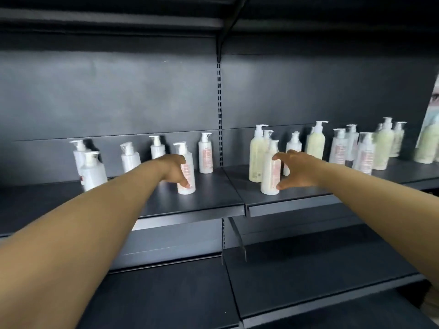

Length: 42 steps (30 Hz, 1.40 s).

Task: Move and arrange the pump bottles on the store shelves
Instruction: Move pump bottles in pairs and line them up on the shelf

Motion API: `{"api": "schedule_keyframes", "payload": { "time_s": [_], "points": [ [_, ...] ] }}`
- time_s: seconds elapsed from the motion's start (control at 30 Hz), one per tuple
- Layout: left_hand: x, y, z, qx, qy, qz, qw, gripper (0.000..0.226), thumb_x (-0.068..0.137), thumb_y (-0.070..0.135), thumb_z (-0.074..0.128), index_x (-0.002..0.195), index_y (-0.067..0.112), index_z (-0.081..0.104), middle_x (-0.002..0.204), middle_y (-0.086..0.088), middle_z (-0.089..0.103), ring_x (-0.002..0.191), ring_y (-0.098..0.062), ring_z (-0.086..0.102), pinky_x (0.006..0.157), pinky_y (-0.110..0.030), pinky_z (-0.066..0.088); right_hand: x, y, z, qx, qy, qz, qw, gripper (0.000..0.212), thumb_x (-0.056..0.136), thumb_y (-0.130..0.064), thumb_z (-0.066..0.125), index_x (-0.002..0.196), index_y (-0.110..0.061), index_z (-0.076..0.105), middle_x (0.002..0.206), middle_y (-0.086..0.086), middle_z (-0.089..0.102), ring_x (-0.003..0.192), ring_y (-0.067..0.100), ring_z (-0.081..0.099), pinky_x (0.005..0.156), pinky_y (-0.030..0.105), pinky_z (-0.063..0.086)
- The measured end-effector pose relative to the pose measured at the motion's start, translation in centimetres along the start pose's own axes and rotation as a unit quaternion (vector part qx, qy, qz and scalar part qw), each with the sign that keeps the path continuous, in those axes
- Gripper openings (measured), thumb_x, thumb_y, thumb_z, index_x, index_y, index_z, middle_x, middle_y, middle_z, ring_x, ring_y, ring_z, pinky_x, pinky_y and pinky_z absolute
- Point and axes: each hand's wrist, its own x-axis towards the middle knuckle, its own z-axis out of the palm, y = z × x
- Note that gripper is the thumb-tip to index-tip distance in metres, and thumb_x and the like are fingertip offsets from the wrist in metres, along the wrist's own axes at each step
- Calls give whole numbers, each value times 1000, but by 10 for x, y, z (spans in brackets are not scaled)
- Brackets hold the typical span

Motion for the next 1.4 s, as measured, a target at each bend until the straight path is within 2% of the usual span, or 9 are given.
{"api": "schedule_keyframes", "payload": {
  "time_s": [0.1,0.2,0.47,0.7,0.87,1.0,1.13,1.3,1.4],
  "points": [
    [16,30,-3,-2,10,23,1000,83,81,36,69,148,17,24,152,-3,31,136,-23,37,105,-27,35,-3,32,-4,0,1,29,1000,86,76,-40,73,147,-26,25,141,5,40,124,27,45,94,36,43],
    [33,55,-4,-11,17,36,999,82,81,35,69,148,18,24,152,-3,31,135,-24,38,93,-26,40,-1,64,-8,3,9,54,999,87,76,-40,73,147,-25,25,139,6,40,122,27,47,91,34,42],
    [97,111,1,-48,36,50,997,75,83,36,67,145,17,31,149,-5,36,134,-25,38,105,-28,34,34,150,-9,41,20,73,996,85,76,-37,74,145,-25,27,139,8,40,120,28,48,95,35,42],
    [165,151,19,-160,61,10,985,75,80,36,70,143,19,34,147,-6,39,132,-22,41,107,-30,34,115,224,1,71,52,49,995,88,74,-37,76,145,-22,26,140,8,41,119,26,48,88,32,40],
    [202,171,27,-304,85,-23,949,68,80,37,71,139,22,41,134,-7,51,116,-20,51,102,-29,38,169,265,13,146,85,61,984,89,77,-38,74,146,-13,23,142,12,40,124,28,46,86,31,38],
    [220,182,35,-399,90,-22,912,64,78,39,72,135,27,44,133,-5,52,122,-18,50,102,-36,43,203,289,21,237,106,73,963,92,76,-40,76,147,-12,25,145,8,40,130,27,43,100,36,38],
    [233,195,43,-446,83,-10,891,59,80,34,72,133,25,47,130,0,55,120,-13,52,96,-32,45,228,302,30,345,88,80,931,90,75,-38,77,146,-15,26,140,5,46,123,25,50,97,34,42],
    [248,198,49,-448,77,5,891,24,82,27,71,102,32,60,116,3,65,117,-18,57,103,-45,44,249,304,38,450,75,69,887,62,80,-28,75,132,-21,42,104,-5,56,100,19,57,88,33,47],
    [252,199,49,-462,72,15,884,16,84,23,69,96,31,62,110,6,67,110,-18,61,101,-41,46,263,310,44,488,72,66,867,46,79,-28,76,116,-25,49,111,2,64,100,20,62,94,41,50]
  ]
}}
